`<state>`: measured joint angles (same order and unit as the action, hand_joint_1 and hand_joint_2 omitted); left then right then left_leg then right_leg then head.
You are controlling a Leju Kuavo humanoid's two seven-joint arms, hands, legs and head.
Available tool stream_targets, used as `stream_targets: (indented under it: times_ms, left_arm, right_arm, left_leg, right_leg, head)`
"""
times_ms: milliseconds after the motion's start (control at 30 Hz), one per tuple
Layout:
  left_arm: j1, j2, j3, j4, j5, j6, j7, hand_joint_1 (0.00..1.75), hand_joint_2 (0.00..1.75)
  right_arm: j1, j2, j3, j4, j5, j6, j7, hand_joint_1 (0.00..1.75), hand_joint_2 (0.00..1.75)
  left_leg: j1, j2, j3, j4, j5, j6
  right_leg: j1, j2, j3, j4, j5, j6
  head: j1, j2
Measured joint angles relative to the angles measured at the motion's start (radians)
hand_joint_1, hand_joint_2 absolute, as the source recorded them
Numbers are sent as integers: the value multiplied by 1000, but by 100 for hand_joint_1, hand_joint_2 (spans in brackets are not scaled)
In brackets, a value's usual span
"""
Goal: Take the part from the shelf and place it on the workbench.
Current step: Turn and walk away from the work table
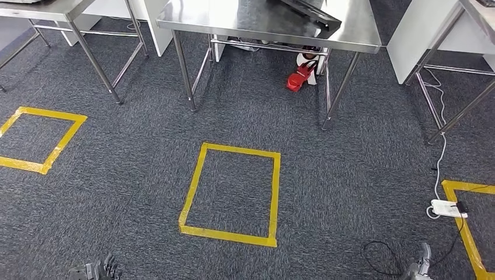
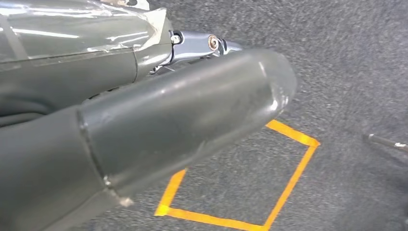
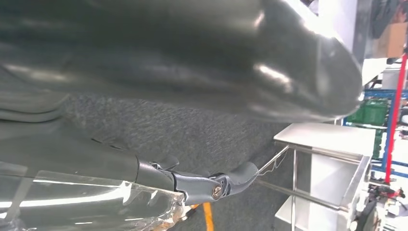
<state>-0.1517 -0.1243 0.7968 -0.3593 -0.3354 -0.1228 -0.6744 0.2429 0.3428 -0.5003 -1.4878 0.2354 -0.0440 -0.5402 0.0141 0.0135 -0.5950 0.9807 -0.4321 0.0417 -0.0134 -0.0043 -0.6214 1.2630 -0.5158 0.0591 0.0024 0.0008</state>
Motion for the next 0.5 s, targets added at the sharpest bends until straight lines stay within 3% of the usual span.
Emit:
stream_targets:
  times_ms: [33, 67, 133, 167, 233, 300, 367, 400, 433, 467, 500]
  left_arm:
    - [1, 0, -1, 0, 0, 3, 0, 0, 0]
    - [1, -1, -3, 0, 1, 6, 0, 0, 0]
    - [1, 0, -8, 0, 2, 11, -1, 0, 0]
    - [2, 0, -10, 0, 3, 12, -1, 0, 0]
    - [4, 0, -14, 0, 8, 17, -3, 0, 0]
    - [9, 1, -19, 0, 15, 20, -6, 0, 0]
    - [15, 1, -23, -1, 19, 21, -9, 0, 0]
    - [18, 1, -25, -1, 21, 21, -11, 0, 0]
    - [20, 1, -26, -1, 23, 22, -11, 0, 0]
    - [23, 1, -28, -2, 24, 23, -11, 0, 0]
    - [25, 1, -31, -3, 25, 23, -11, 0, 0]
  right_arm:
    - [0, 0, -1, 0, -1, 3, 0, 0, 0]
    - [1, 0, -2, 0, -1, 6, 0, 0, 0]
    - [3, 0, -3, -1, -2, 12, -1, 0, 0]
    - [5, 0, -3, -1, -2, 14, -1, 0, 0]
    - [10, 1, -5, -1, -2, 18, -2, 0, 0]
    - [15, 3, -8, -1, -2, 21, -3, 0, 0]
    - [17, 5, -9, -1, -2, 22, -4, 0, 0]
    - [19, 5, -9, -1, -3, 23, -4, 0, 0]
    - [21, 5, -9, -1, -5, 23, -4, 0, 0]
    - [24, 5, -10, -1, -7, 23, -4, 0, 0]
    - [26, 5, -10, -1, -10, 23, -4, 0, 0]
  left_leg:
    - [0, 0, -10, 2, 10, -5]
    - [-2, 0, -18, 4, 18, -10]
    - [-5, 1, -28, 9, 35, -22]
    - [-6, 1, -32, 9, 42, -28]
    - [-2, -1, -39, 16, 42, -38]
    - [4, -5, -60, 76, -19, -46]
    - [6, -7, -100, 203, -107, -55]
    - [7, -8, -115, 260, -132, -58]
    - [8, -8, -116, 290, -137, -61]
    - [9, -8, -97, 282, -124, -62]
    - [10, -8, -61, 237, -99, -62]
  right_leg:
    - [-2, 0, 51, -63, 14, 3]
    - [0, 0, 109, -144, 10, 0]
    - [6, 2, 187, -278, -25, -19]
    - [10, 3, 197, -306, -35, -26]
    - [2, 3, 190, -312, -32, -44]
    - [-6, 1, 183, -313, -20, -65]
    - [-2, -2, 172, -312, -9, -79]
    - [-1, -3, 167, -312, -6, -80]
    - [0, -3, 163, -311, -3, -80]
    - [1, -3, 161, -310, -1, -79]
    - [0, -3, 161, -308, 0, -77]
  head:
    - [0, 0]
    - [1, 0]
    - [1, 0]
    - [1, 0]
    - [0, 0]
    - [-2, 0]
    - [-4, 0]
    - [-5, 0]
    - [-5, 0]
    - [-5, 0]
    - [-5, 0]
